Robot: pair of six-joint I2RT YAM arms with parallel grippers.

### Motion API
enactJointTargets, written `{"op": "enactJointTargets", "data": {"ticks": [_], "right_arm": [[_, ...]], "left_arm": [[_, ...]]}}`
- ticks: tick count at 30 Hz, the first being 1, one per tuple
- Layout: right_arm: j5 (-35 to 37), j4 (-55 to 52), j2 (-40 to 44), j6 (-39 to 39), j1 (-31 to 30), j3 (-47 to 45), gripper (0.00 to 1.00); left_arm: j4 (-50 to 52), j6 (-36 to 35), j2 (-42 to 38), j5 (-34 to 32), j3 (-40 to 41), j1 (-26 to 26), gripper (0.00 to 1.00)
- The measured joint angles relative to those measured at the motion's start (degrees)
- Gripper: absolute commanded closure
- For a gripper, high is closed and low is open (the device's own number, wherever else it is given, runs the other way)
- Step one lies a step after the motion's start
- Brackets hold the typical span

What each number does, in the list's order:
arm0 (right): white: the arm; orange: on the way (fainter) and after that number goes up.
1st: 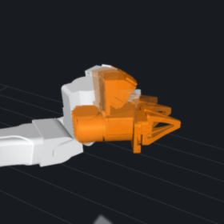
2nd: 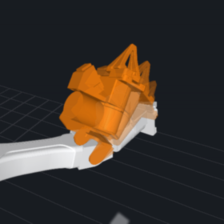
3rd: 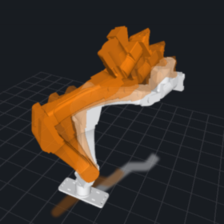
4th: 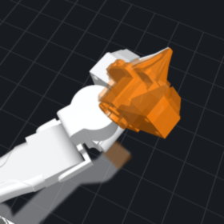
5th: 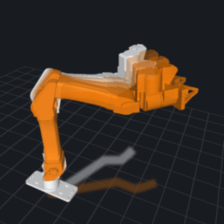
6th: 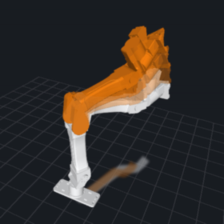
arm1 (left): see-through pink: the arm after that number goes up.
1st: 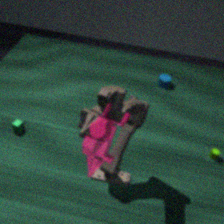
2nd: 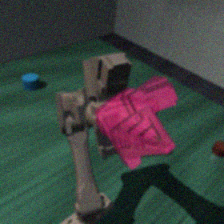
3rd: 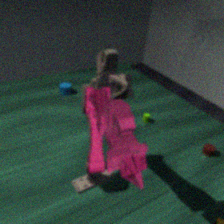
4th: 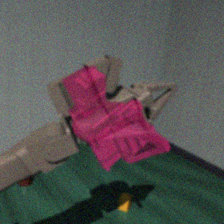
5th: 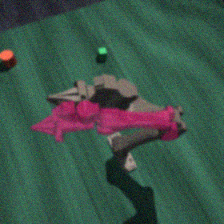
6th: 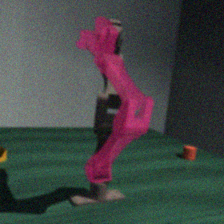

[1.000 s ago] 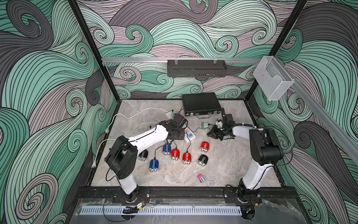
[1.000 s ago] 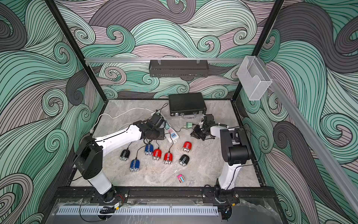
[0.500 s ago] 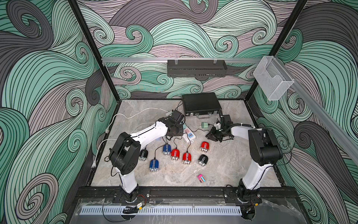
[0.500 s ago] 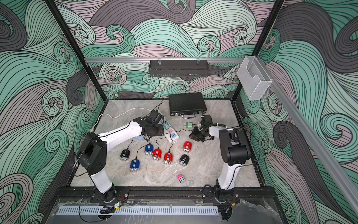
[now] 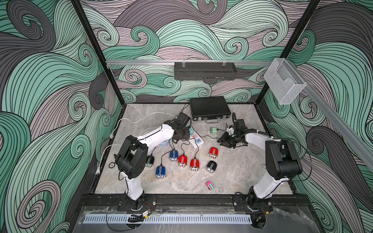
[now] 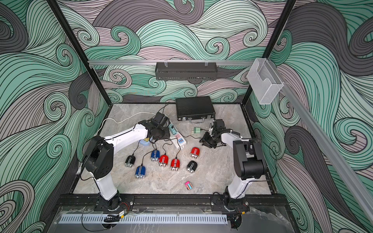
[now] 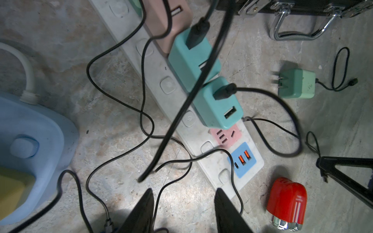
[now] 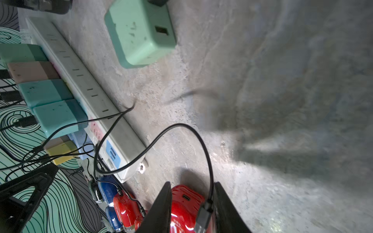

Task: Unplug the electric shaver
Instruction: Place the charging cable at the center of the board, then remove the plug from the socket.

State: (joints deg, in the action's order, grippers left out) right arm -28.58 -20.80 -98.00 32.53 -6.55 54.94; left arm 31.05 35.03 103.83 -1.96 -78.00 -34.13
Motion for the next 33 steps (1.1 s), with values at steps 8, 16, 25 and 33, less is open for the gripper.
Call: {"op": "enactJointTargets", "data": {"ticks": [8,16,25,33], "right_arm": [[2.4,-1.5,2.0,-0.8,1.0,-1.1,0.62],[4.3,-2.6,3.6,-0.8,0.1,0.2,0.62],[12.5,-5.2,4.4,-2.9,-8.2,8.2,0.63],[17.9,-7.2,3.8,-7.1,-15.1,17.2,0.53]], "left_arm": [[0.1,0.0,0.7,0.2,-0.5,0.4,0.51],[0.6,-0.1,2.7,0.3,-2.9,1.4,0.57],[0.7,0.0,4.9,1.7,-4.7,2.3,0.58],[0.5,1.0,8.0,4.2,-7.5,3.0,0.58]]}}
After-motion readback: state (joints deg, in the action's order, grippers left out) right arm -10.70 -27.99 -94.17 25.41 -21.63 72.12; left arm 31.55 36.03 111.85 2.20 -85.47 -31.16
